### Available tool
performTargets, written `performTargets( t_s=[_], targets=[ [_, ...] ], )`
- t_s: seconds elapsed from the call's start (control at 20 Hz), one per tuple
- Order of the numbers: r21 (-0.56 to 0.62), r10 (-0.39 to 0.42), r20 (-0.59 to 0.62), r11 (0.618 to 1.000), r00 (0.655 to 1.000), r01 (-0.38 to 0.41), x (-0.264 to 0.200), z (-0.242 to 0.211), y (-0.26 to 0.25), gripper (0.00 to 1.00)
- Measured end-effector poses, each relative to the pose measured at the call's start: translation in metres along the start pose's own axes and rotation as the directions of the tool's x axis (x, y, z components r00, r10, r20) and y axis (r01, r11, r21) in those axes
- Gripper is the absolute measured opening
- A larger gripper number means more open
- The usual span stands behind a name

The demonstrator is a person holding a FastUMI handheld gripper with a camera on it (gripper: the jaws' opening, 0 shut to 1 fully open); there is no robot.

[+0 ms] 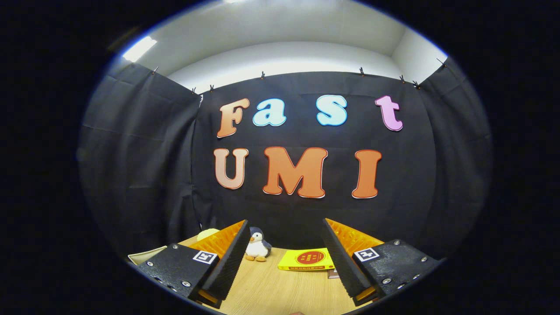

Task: Open the storage box then place both shoes into the box .Put the left shoe in first, then the right shoe, with the right side of both shoes facing outward in a uniform manner.

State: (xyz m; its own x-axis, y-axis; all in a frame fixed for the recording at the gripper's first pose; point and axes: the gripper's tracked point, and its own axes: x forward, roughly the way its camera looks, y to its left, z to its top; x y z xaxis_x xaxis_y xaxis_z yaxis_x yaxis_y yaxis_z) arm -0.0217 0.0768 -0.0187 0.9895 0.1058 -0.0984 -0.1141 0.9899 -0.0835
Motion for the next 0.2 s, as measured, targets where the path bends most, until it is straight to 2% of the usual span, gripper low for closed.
performTargets(
  t_s=[0.2],
  targets=[
    [0.0, 0.012, 0.039, 1.0, 0.999, -0.012, 0.0002, 0.0057, 0.0037, 0.98]
  ],
)
